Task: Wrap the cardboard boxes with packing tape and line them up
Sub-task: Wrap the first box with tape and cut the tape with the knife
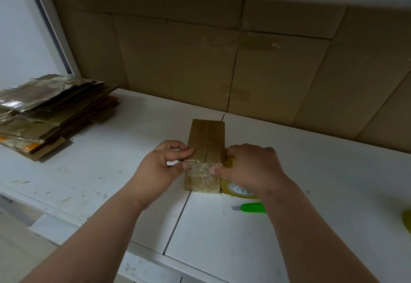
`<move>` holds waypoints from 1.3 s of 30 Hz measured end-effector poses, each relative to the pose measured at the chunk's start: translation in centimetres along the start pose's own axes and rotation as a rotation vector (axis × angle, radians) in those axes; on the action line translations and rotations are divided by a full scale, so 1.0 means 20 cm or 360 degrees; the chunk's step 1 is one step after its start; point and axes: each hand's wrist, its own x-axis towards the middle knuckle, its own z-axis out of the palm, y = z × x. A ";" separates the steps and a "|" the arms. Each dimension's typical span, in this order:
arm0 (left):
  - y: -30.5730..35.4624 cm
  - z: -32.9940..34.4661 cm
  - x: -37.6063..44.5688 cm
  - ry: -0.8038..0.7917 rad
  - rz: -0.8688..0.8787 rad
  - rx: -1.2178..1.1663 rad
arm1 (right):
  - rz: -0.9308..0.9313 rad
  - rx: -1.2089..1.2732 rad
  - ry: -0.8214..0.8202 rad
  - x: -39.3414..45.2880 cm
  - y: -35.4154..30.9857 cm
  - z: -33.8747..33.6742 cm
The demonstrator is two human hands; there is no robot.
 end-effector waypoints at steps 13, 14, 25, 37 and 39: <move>-0.01 0.10 -0.05 0.0288 0.0101 0.0164 | -0.0080 0.0034 -0.0181 -0.01 0.04 -0.02; -0.01 0.09 -0.06 0.0254 0.0051 0.0086 | -0.0086 0.0023 -0.0170 -0.01 0.03 -0.02; 0.00 0.09 0.01 0.0257 0.0129 0.0280 | -0.0123 -0.0059 0.0026 -0.02 0.03 0.04; -0.01 0.12 -0.01 0.0296 -0.0261 -0.0120 | -0.0011 -0.0092 0.0095 -0.02 0.00 0.05; -0.01 0.12 0.00 0.0262 -0.0271 -0.0139 | 0.0026 -0.0090 0.0111 -0.02 -0.02 0.05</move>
